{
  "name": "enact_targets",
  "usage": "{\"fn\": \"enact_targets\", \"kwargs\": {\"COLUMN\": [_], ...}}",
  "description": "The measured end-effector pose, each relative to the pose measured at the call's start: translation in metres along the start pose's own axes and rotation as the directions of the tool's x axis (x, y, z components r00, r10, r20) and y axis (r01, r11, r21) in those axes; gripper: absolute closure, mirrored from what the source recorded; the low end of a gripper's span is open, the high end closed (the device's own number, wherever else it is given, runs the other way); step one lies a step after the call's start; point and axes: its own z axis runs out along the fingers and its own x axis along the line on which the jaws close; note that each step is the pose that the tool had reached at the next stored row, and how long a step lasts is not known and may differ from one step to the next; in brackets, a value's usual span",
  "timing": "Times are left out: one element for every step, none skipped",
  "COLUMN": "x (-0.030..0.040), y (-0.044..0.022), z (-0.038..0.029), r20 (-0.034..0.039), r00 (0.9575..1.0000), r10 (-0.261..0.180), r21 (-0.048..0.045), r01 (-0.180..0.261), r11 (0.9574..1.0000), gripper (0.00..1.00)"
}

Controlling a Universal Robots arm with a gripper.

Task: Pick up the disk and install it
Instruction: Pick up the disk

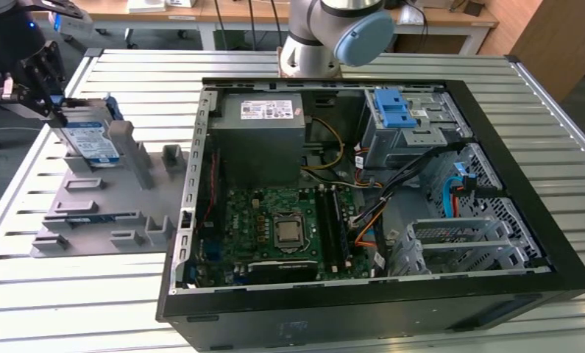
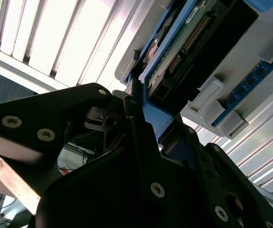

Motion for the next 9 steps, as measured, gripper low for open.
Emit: {"fn": "enact_targets", "kwargs": {"x": [0.0000,0.0000,0.0000,-0.0001,-0.0001,-0.0001,-0.0001,-0.0001,-0.0002], "y": [0.0000,0.0000,0.0000,0.0000,0.0000,0.0000,0.0001,0.0001,0.0001], "z": [0.0000,0.0000,-0.0002,-0.0006,-0.0010,-0.0015,-0.0023,-0.0030,-0.0039], "r20": [0.0000,0.0001,0.0002,0.0001,0.0001,0.0000,0.0000,0.0001,0.0000], "r00": [1.0000,1.0000,1.0000,1.0000,1.0000,1.0000,1.0000,1.0000,1.0000], "r10": [0.000,0.000,0.000,0.000,0.000,0.000,0.000,0.000,0.000], "r21": [0.0001,0.0003,0.0004,0.0002,0.0000,0.0001,0.0001,0.0001,0.0001], "r01": [0.000,0.000,0.000,0.000,0.000,0.000,0.000,0.000,0.000], "r11": [1.0000,1.0000,1.0000,1.0000,1.0000,1.0000,1.0000,1.0000,1.0000], "gripper": [0.64,0.64,0.64,0.64,0.64,0.64,0.64,0.64,0.64]}}
